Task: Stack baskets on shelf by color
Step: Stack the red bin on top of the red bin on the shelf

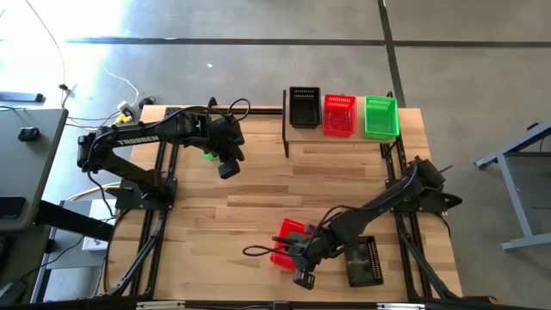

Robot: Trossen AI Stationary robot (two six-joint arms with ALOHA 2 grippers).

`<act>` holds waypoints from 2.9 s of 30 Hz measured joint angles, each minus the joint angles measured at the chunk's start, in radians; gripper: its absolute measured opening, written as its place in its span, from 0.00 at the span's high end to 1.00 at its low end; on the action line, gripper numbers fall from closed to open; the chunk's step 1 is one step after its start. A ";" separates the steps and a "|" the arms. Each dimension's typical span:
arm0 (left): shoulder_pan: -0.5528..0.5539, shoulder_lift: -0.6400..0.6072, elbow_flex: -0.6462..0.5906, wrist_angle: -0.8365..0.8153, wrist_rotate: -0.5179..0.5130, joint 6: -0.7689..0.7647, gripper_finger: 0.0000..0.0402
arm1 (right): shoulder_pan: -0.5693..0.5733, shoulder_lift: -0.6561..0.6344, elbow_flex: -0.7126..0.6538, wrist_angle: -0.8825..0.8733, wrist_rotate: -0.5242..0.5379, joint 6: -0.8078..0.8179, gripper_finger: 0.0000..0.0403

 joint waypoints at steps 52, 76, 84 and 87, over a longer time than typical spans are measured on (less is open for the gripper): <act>0.000 0.000 0.000 0.018 -0.003 -0.080 0.73 | -0.766 -0.572 -0.003 -0.732 0.578 -1.119 1.00; 0.001 0.000 0.000 0.027 -0.009 -0.125 0.73 | -0.911 -0.479 -0.004 -0.667 0.385 -1.250 1.00; 0.012 0.000 0.000 0.026 -0.011 -0.109 0.73 | -0.927 -0.439 -0.004 -0.670 0.394 -1.271 1.00; 0.019 0.000 0.000 0.026 -0.011 -0.107 0.73 | -0.933 -0.427 -0.004 -0.671 0.392 -1.293 1.00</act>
